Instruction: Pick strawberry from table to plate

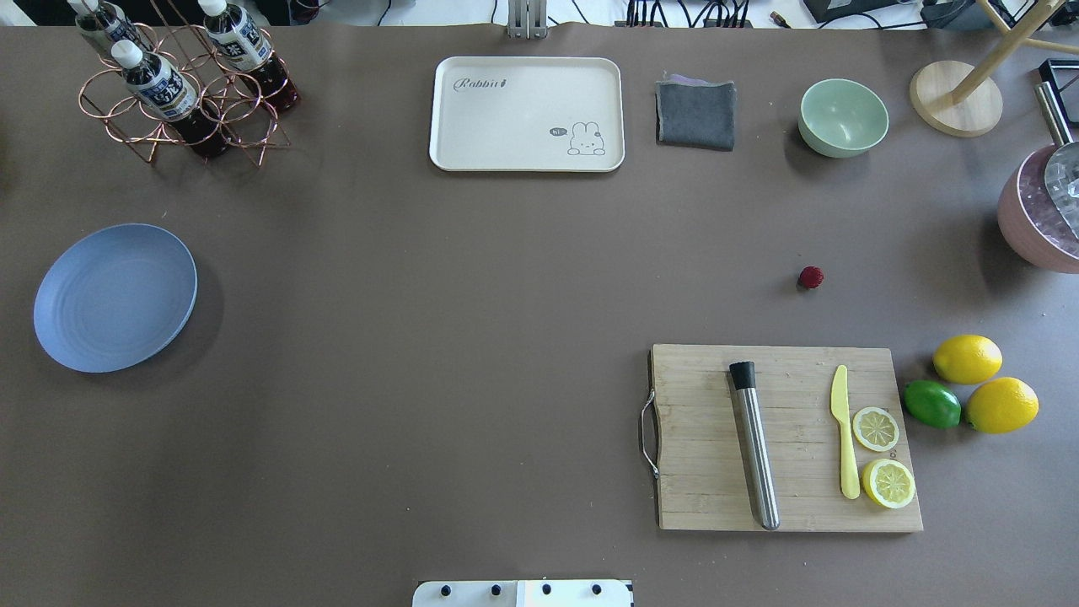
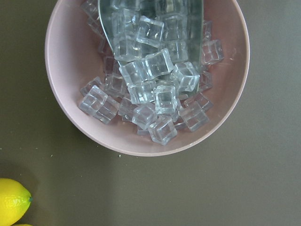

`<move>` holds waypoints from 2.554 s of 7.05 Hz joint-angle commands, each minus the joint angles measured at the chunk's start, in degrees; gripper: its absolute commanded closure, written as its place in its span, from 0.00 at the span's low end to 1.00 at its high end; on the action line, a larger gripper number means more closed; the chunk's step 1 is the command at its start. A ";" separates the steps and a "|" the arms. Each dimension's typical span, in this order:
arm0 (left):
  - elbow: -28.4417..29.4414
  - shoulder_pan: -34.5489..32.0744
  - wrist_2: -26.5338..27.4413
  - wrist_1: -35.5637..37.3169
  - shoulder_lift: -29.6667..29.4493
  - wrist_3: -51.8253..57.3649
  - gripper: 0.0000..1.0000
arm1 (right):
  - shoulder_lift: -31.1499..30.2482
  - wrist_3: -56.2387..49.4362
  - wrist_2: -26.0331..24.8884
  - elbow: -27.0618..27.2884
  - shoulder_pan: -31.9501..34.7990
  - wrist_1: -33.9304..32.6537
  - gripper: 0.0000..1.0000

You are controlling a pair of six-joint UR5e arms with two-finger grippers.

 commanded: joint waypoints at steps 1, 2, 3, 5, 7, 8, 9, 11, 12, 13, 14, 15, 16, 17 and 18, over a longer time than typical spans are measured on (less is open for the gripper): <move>-0.09 0.00 -0.09 0.00 0.00 -0.04 0.01 | 0.00 0.00 0.00 0.00 0.00 0.01 0.00; -0.18 0.00 -0.09 -0.09 0.00 0.13 0.01 | 0.00 0.00 0.00 0.00 0.00 0.01 0.00; -0.44 0.00 -0.09 -0.44 -0.09 0.13 0.01 | 0.00 0.00 0.00 0.00 0.00 0.01 0.00; 0.17 0.09 0.00 -7.26 0.00 0.04 0.01 | 0.00 0.00 0.00 0.00 0.00 0.01 0.00; -0.18 0.35 0.00 -7.56 -0.44 -0.39 0.01 | 0.00 -0.09 -0.09 0.00 0.00 0.01 0.00; 0.17 0.35 0.00 -7.65 -0.61 -0.48 0.01 | 0.00 0.00 -0.09 0.00 0.00 0.01 0.00; 0.61 0.44 0.26 -8.95 -1.57 -0.40 0.01 | 0.00 -0.09 -0.09 0.00 0.00 -0.07 0.00; 2.72 0.27 -0.09 -12.29 -2.82 -0.04 0.01 | -0.09 -0.09 -0.09 -0.09 0.00 -0.08 0.00; 3.07 0.35 -0.09 -13.61 -3.16 -0.31 0.01 | -0.09 -0.09 -0.09 0.00 0.00 0.01 0.00; 2.90 0.35 -0.09 -14.06 -3.43 -2.14 0.01 | 0.35 0.17 -0.18 0.00 0.00 0.01 0.00; 2.64 0.53 -0.09 -16.85 -3.69 -6.24 0.01 | 0.61 0.26 0.35 1.05 0.00 0.27 0.00; 2.81 1.40 -0.09 -22.44 -4.47 -14.64 0.01 | 0.70 0.26 1.40 1.14 0.00 2.63 0.00; 3.16 2.36 -0.09 -28.50 -3.87 -18.72 0.01 | 0.70 0.26 1.41 0.80 -0.17 5.52 0.00; 5.08 6.72 0.35 -30.83 -3.61 -18.94 0.01 | 0.70 0.87 1.23 1.23 -0.26 10.34 0.00; 7.18 9.99 0.44 -31.20 -4.30 -19.20 0.01 | 0.79 6.27 0.88 1.23 -1.13 12.12 0.00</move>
